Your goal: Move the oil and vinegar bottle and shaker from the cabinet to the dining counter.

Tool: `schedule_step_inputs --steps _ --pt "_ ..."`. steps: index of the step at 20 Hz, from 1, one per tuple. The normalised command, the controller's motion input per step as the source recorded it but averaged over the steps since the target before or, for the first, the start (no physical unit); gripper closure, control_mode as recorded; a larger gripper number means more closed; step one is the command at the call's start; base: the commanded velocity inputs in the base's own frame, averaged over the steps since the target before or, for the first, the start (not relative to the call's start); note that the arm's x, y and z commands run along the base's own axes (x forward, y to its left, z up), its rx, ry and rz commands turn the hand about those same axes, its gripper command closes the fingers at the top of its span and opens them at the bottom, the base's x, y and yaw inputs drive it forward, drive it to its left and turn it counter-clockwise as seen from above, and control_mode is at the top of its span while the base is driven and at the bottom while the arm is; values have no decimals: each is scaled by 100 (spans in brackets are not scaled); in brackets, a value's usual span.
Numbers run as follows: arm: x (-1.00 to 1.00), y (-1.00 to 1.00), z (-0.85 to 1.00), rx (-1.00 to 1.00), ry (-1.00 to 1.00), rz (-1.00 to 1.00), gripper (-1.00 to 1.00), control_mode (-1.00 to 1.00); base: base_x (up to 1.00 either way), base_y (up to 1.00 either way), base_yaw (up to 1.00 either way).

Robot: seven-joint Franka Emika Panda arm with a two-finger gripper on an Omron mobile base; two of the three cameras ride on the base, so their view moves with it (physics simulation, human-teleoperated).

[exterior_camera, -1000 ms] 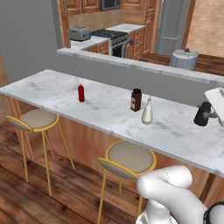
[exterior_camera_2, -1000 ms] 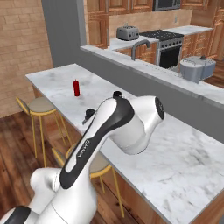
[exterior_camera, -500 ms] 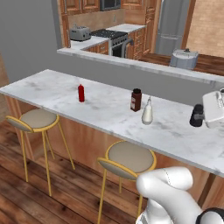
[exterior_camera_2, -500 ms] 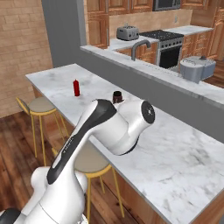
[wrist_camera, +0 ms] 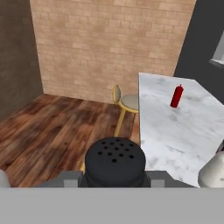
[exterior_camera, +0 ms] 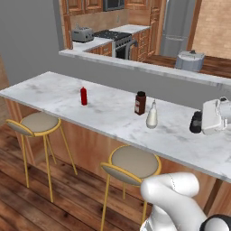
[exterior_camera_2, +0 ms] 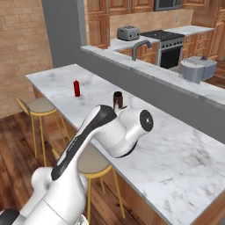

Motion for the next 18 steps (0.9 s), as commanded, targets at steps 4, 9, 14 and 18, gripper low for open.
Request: schedule_step_inputs --steps 4,9,14,18 --pt "20 -21 -16 0 -2 9 100 -100 0 0 0" --pt "12 -20 -6 0 -1 13 100 -100 0 0 0" --pt "35 -9 -1 0 0 8 100 -100 0 0 0" --pt "32 -1 -1 0 0 3 100 -100 0 0 0"
